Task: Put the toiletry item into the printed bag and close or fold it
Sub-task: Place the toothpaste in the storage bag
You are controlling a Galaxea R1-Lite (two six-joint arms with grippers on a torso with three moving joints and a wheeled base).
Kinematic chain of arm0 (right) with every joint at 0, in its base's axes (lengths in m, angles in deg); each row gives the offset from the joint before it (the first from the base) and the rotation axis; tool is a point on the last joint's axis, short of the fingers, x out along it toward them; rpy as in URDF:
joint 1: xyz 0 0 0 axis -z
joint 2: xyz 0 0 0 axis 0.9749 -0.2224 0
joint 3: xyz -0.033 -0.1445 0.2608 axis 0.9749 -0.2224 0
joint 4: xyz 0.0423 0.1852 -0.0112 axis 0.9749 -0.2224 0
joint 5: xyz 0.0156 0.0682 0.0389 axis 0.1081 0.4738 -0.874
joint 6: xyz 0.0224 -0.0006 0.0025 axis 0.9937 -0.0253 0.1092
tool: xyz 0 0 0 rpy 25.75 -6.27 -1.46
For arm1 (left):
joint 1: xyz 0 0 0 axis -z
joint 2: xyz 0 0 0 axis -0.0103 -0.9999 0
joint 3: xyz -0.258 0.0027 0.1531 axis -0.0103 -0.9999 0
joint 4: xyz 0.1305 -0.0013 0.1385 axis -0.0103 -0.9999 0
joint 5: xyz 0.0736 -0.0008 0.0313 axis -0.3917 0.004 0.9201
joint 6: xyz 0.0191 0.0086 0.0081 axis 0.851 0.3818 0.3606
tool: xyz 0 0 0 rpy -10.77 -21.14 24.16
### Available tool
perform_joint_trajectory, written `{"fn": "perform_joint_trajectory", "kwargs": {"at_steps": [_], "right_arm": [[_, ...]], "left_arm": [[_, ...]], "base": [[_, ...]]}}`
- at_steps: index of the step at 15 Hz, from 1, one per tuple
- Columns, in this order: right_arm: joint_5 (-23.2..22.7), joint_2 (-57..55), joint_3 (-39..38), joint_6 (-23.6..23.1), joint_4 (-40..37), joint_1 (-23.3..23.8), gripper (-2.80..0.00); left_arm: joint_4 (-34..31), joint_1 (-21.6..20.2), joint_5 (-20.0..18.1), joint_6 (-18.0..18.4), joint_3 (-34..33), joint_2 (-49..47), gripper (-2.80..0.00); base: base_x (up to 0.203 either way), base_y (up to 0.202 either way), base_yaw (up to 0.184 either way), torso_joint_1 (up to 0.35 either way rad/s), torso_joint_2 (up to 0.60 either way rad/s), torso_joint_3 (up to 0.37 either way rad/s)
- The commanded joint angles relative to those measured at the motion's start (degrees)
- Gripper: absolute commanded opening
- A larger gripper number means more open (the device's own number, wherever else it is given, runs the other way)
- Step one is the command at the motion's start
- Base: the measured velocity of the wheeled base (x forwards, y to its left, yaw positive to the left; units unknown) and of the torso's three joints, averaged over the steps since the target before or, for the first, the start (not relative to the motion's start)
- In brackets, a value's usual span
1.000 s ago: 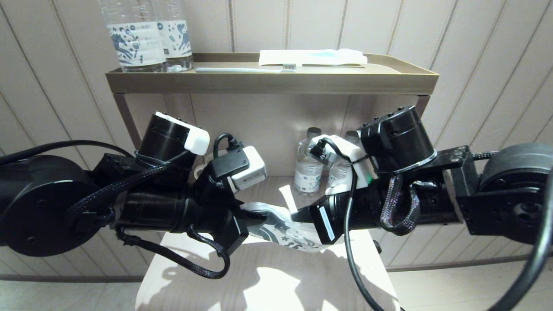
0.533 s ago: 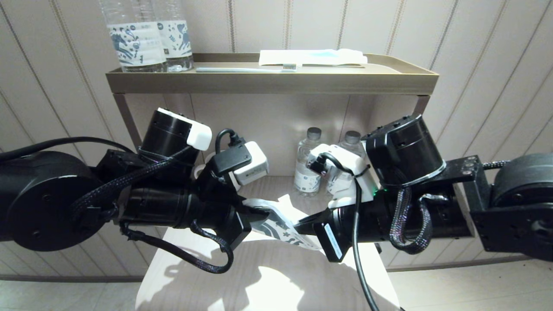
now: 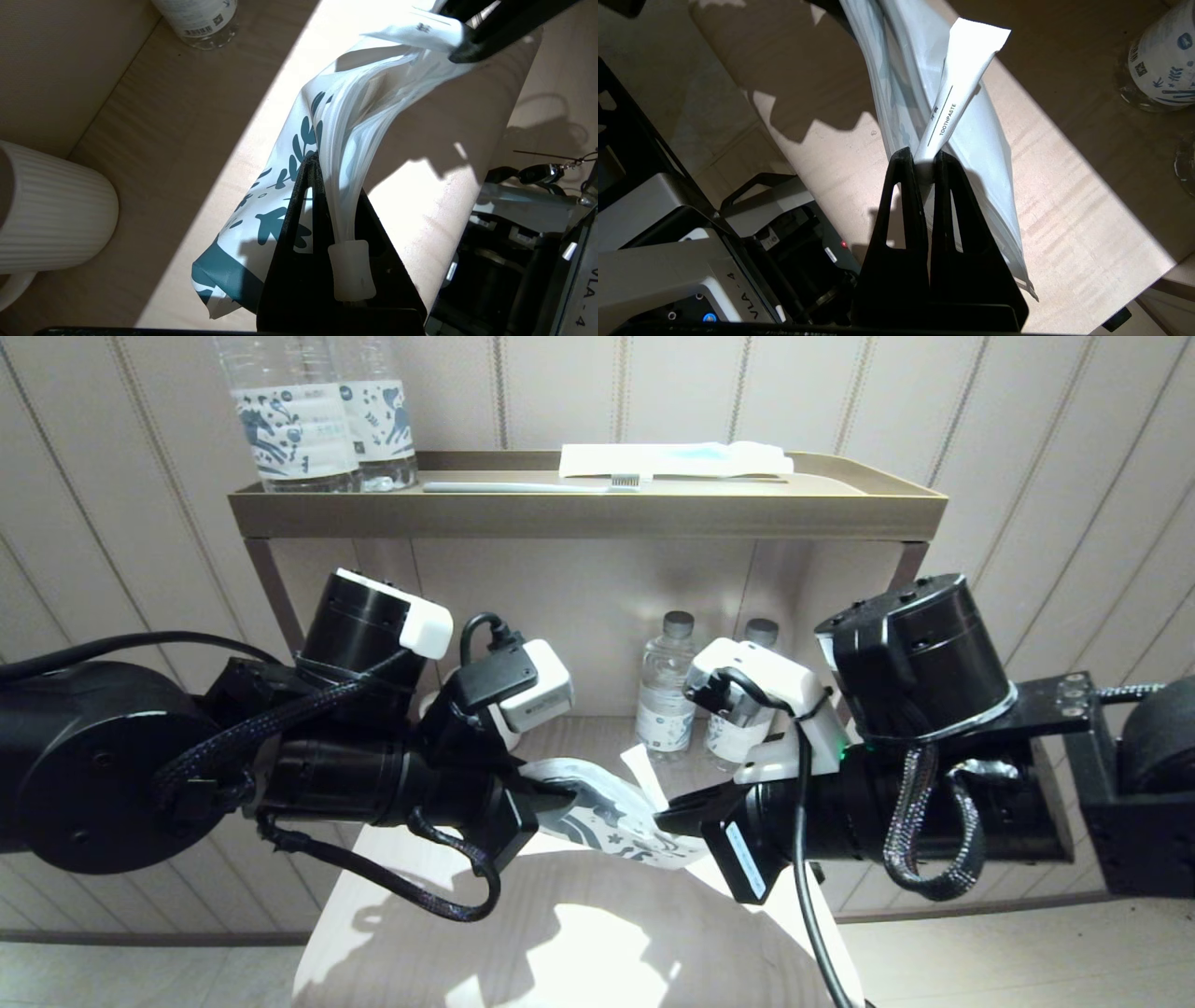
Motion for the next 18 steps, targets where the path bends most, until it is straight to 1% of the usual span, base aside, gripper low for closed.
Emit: {"fn": "perform_joint_trajectory", "kwargs": {"at_steps": [1, 3, 7, 11, 12, 14, 15, 18], "right_arm": [[1.31, 0.32, -1.1, -1.08, -0.03, -1.03, -2.8], [3.63, 0.75, -1.8, -2.36, 0.33, -1.59, -2.8], [3.74, -0.76, -2.46, -2.85, 1.04, -1.53, -2.8], [4.93, -1.4, -3.06, -2.89, 4.23, -1.15, -2.8], [5.88, -1.94, -3.44, -2.89, 5.69, -1.15, -2.8], [10.22, -3.14, -4.22, -2.84, 11.89, -1.08, -2.8], [11.21, -2.85, -4.84, -2.88, 14.28, -1.1, -2.8], [11.3, -1.25, -4.95, -2.8, 14.65, -1.33, -2.8]], "left_arm": [[-0.02, -0.24, -0.13, 0.14, 0.6, -0.17, -2.8], [0.01, -0.51, -0.13, 0.14, 0.77, -0.26, -2.8], [-0.02, -0.51, -0.22, 0.14, 0.86, -0.17, -2.8], [-0.02, -0.51, -0.25, 0.2, 0.42, 0.41, -2.8], [-0.02, -0.35, -0.44, 0.23, 0.16, 0.87, -2.8], [-0.02, -0.15, -0.66, 0.23, 0.24, 0.88, -2.8], [-0.02, -0.24, -0.61, 0.23, -0.02, 0.97, -2.8], [-0.02, -0.24, -0.66, 0.23, -0.2, 1.06, -2.8]], "base": [[0.0, 0.0, 0.0, 0.0, 0.0, 0.0], [0.0, 0.0, 0.0, 0.0, 0.0, 0.0], [0.0, 0.0, 0.0, 0.0, 0.0, 0.0], [0.0, 0.0, 0.0, 0.0, 0.0, 0.0], [0.0, 0.0, 0.0, 0.0, 0.0, 0.0], [0.0, 0.0, 0.0, 0.0, 0.0, 0.0], [0.0, 0.0, 0.0, 0.0, 0.0, 0.0], [0.0, 0.0, 0.0, 0.0, 0.0, 0.0]]}}
